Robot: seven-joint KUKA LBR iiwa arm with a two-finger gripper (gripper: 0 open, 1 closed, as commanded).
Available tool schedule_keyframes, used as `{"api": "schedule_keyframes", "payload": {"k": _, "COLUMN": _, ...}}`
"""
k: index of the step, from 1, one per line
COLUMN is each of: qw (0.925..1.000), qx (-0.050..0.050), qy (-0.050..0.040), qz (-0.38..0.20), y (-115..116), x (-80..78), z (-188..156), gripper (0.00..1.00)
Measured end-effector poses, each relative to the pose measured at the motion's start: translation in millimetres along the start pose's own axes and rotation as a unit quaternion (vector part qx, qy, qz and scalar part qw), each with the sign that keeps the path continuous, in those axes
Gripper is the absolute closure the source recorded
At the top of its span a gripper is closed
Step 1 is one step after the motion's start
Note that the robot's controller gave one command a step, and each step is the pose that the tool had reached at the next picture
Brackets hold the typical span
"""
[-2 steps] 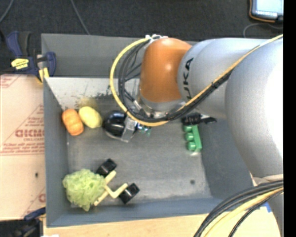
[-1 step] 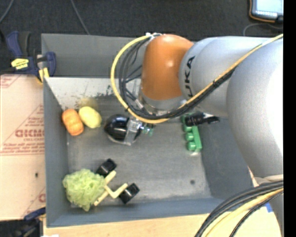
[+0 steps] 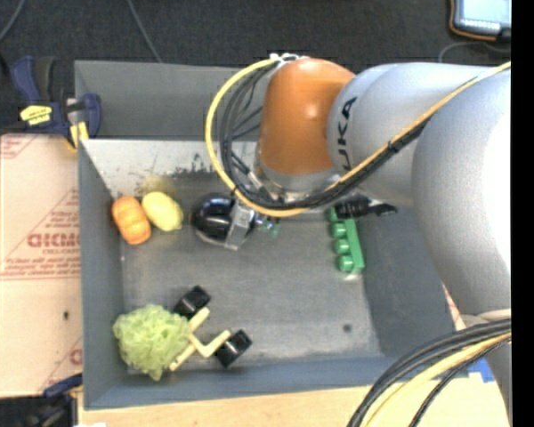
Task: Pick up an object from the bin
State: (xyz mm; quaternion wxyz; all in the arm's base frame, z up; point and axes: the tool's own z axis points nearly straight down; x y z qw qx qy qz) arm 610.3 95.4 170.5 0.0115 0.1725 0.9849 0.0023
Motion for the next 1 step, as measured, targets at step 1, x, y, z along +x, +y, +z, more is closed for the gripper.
{"api": "schedule_keyframes", "payload": {"k": 1, "qw": 0.9996, "qx": 0.009, "qy": 0.0135, "qz": 0.022, "y": 15.4, "x": -6.6, "z": 56.5, "gripper": 1.0}}
